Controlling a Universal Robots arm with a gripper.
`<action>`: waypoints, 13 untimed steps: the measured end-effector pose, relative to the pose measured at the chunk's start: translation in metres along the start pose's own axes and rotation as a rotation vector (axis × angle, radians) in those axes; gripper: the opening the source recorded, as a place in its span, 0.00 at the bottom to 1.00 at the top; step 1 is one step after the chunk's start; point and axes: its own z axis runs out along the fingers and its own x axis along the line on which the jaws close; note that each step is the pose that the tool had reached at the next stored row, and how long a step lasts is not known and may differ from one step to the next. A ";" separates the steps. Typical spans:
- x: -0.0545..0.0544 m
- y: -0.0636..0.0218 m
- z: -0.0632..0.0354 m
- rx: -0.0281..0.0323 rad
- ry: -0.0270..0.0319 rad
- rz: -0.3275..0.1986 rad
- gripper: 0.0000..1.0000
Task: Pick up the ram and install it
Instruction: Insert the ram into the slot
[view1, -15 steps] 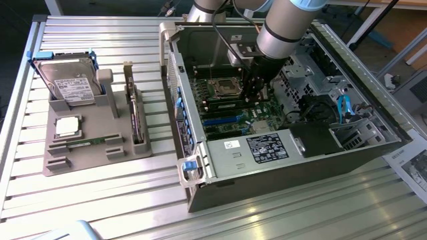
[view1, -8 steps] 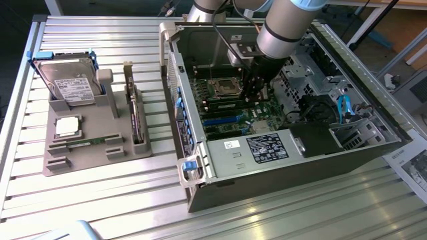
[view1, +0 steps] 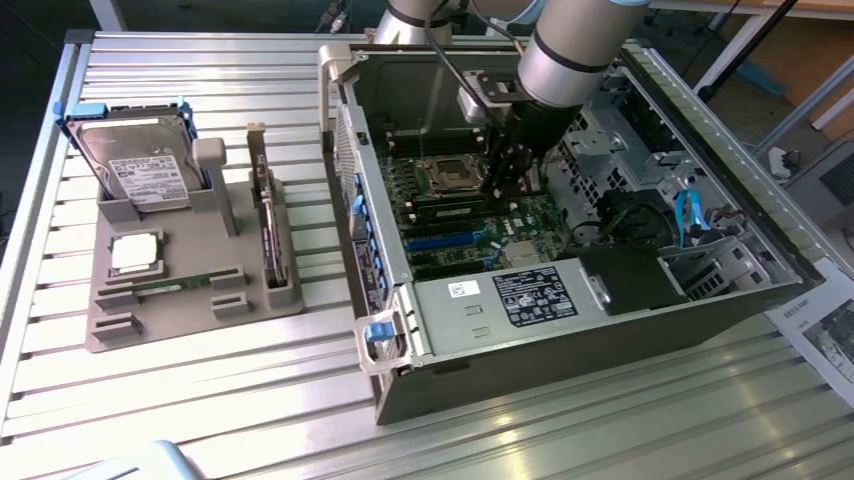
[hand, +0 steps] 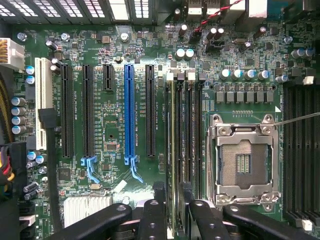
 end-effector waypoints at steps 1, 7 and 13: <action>0.000 0.0000 -0.0024 0.0000 -0.0001 0.000 0.25; -0.001 0.0005 -0.0224 0.0000 0.0002 0.000 0.25; -0.002 0.0008 -0.0350 -0.0001 0.0004 0.000 0.25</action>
